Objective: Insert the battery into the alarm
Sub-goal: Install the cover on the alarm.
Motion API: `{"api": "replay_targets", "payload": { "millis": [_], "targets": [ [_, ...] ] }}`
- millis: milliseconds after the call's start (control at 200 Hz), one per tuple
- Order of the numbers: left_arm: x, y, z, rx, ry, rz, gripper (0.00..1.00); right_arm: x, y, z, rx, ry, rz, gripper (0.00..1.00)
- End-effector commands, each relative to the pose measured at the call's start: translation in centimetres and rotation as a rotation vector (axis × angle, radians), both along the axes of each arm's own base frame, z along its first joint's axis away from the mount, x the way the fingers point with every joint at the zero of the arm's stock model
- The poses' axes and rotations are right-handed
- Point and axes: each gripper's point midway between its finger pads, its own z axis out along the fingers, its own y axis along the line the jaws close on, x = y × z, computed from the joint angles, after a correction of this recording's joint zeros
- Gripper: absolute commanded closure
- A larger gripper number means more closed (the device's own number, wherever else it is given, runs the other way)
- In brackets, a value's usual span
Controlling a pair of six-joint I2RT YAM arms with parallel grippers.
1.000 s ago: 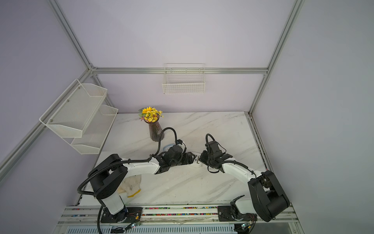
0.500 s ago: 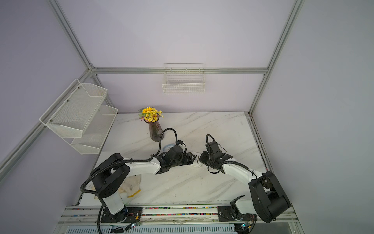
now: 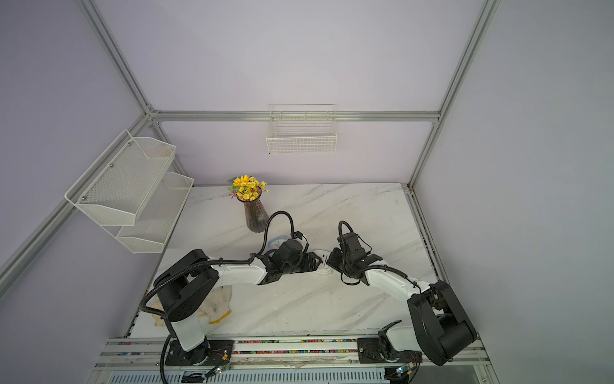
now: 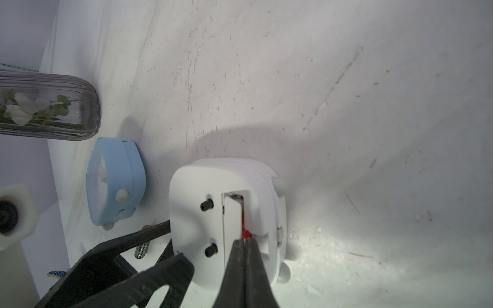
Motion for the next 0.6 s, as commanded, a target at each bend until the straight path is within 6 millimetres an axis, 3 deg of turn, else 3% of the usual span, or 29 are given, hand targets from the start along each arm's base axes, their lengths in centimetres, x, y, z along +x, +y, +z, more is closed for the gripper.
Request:
{"api": "replay_targets", "payload": {
  "millis": [0,595],
  "targets": [
    [0.87,-1.18,2.04,-0.071,-0.033,0.003,0.36,0.05,0.05,-0.21,0.003,-0.008,-0.009,1.0],
    [0.73,-1.32,2.0,-0.081,-0.023,0.0,0.4,0.28,0.31,-0.37,0.016,-0.02,-0.006,1.0]
  ]
}}
